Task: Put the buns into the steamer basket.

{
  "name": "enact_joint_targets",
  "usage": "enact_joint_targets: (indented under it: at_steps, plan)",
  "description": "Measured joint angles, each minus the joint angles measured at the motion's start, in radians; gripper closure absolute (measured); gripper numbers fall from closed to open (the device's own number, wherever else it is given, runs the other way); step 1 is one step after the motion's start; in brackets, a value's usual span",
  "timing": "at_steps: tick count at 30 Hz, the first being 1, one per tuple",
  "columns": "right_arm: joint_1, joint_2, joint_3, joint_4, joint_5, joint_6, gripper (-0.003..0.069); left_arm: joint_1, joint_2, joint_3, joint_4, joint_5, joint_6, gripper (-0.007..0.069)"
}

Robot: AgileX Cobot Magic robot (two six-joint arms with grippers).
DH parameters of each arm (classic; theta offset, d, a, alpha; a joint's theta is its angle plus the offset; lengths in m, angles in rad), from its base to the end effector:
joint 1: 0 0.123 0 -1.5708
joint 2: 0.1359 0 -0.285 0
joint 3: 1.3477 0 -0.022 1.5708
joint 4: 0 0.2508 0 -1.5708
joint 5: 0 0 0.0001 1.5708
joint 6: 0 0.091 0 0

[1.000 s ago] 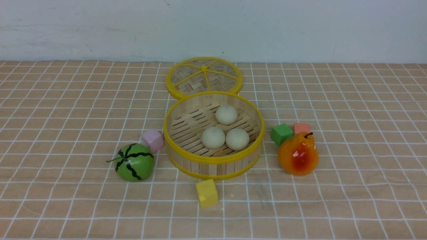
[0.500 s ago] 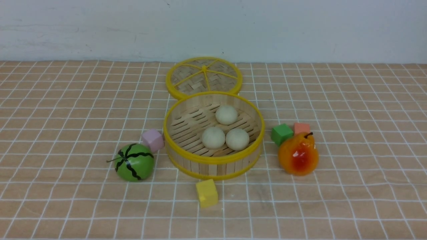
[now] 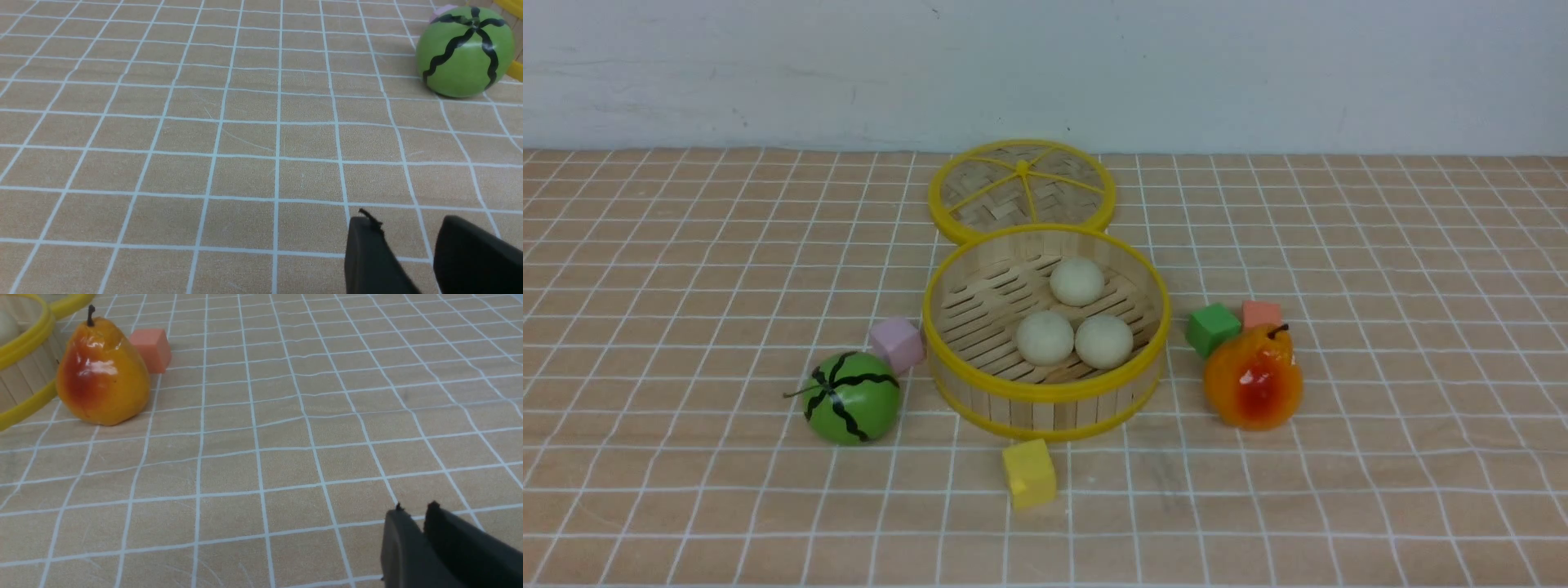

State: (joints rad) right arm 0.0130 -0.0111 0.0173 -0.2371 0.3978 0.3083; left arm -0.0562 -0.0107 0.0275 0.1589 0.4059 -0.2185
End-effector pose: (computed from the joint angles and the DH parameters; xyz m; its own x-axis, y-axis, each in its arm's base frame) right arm 0.0519 -0.0076 0.1732 -0.2942 0.0848 -0.9520 0.1004 0.9933 0.0575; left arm 0.0520 0.0028 0.1686 -0.3233 -0.0540 -0.9447 -0.0264 0.9985 -0.0481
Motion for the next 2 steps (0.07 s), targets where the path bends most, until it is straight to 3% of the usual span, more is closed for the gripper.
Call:
enact_joint_targets:
  at_steps: [2]
  plan:
    - [0.0,0.0,0.0,0.0,0.0,0.0,0.0575,0.0,0.0,0.0,0.0,0.0,0.0,0.0386]
